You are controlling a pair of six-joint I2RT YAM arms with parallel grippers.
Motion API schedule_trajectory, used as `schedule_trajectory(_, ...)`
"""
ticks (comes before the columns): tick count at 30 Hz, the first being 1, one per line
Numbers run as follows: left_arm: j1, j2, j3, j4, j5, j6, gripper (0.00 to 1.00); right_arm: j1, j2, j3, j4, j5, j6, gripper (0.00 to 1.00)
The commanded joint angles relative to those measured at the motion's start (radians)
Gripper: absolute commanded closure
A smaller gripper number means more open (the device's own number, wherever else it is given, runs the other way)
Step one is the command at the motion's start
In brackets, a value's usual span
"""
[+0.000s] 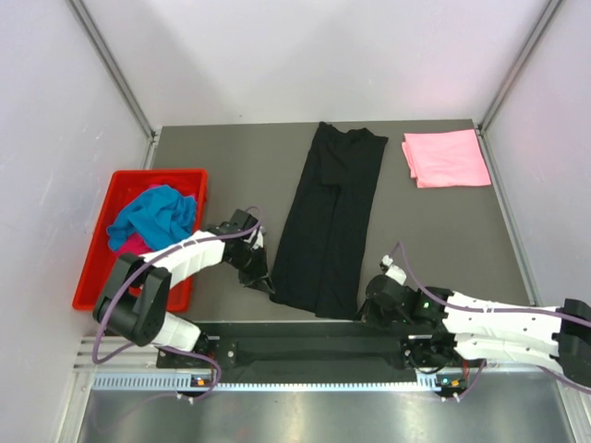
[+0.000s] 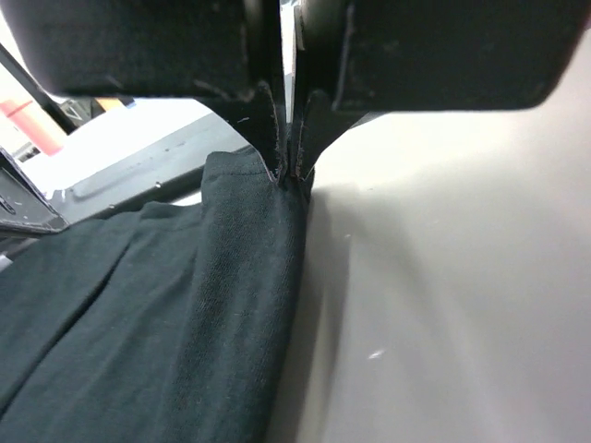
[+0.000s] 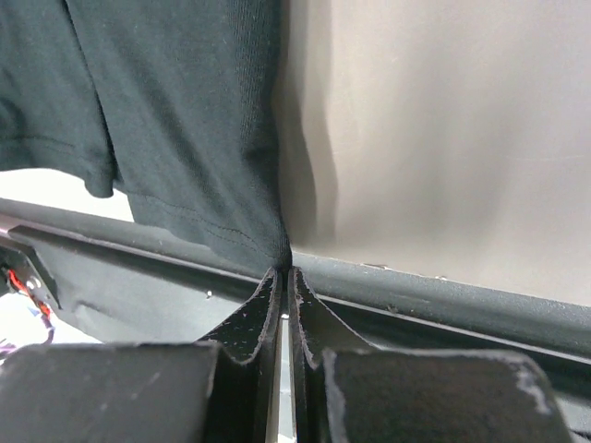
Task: Fold and stack the t-shirts
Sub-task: Fold the tshirt
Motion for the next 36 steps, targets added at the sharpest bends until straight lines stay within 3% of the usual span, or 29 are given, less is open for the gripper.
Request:
schedule_trajectory(1,-0.006,0.002,0.016,0.038,0.055,-0.025,1.0,0.01,0.02,0.079,-0.019,0.053,0.002,1.0)
schedule_trajectory(13,0.003,0.109,0.197,0.005,0.054,-0.003,1.0,-0.051,0.076,0.228,-0.133,0.149,-0.111,1.0)
schedule_trajectory(22,0.102,0.273,0.447,-0.014,0.115,0.055,1.0,-0.363,0.179,0.357,-0.119,0.072,-0.395,1.0)
schedule_trajectory(36,0.186,0.64,0.956,-0.021,0.188,0.076,1.0,-0.628,0.57,0.694,-0.051,0.021,-0.691,1.0)
